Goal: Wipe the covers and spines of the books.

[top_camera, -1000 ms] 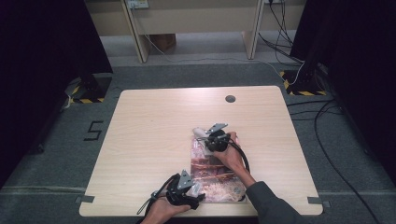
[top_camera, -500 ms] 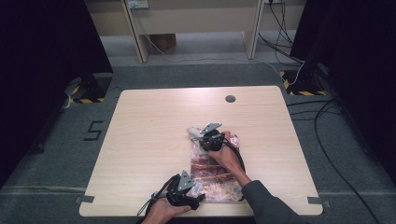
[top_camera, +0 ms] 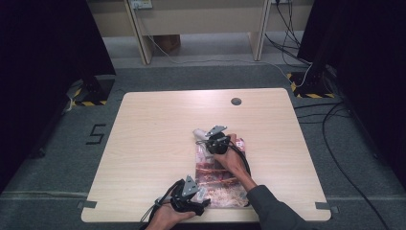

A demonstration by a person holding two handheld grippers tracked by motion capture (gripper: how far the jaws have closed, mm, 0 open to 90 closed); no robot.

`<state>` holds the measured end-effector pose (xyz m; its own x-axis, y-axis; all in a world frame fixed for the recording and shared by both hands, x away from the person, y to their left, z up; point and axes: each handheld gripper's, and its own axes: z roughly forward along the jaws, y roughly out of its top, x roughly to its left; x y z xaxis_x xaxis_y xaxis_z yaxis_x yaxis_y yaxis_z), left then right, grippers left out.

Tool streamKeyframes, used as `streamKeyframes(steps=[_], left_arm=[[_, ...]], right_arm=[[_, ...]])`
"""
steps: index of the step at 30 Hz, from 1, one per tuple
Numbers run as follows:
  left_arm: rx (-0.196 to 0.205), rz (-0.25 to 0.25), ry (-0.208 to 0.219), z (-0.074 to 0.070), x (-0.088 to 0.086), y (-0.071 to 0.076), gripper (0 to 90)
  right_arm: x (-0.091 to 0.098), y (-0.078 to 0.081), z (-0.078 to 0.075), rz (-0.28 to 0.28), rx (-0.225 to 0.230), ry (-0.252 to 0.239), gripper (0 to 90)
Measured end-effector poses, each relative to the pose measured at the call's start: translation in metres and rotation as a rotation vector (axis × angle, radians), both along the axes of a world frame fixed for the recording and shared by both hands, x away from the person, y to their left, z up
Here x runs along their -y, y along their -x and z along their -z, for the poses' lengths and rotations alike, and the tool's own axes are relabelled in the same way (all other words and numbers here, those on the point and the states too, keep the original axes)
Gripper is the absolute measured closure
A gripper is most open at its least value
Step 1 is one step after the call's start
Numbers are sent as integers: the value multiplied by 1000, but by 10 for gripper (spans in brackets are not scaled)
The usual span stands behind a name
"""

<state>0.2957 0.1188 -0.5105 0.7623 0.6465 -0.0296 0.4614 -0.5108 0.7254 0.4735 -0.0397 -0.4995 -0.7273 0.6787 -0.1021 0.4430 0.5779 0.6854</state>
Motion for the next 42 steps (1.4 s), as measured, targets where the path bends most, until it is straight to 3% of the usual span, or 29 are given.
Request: streamKeyframes(steps=[11,19,25,32,37,42], left_arm=[[7,-13,15,1,-1,2,246],[-20,1,33,3,-5,-2,213],[-33,11,36,1,-9,-2,206],[-30,-12,54,-4,-20,-2,201],[-26,-18,56,-6,-24,0,201],[-28,-10,47,-5,-26,1,201]], right_arm=[[-9,14,0,-88,-57,-35,744],[11,12,-1,-40,-76,-48,743],[5,25,-1,-97,-83,-51,744],[0,37,-1,-150,-90,-42,741],[9,35,-2,-128,-90,-42,737],[30,32,-3,-73,-88,-37,737]])
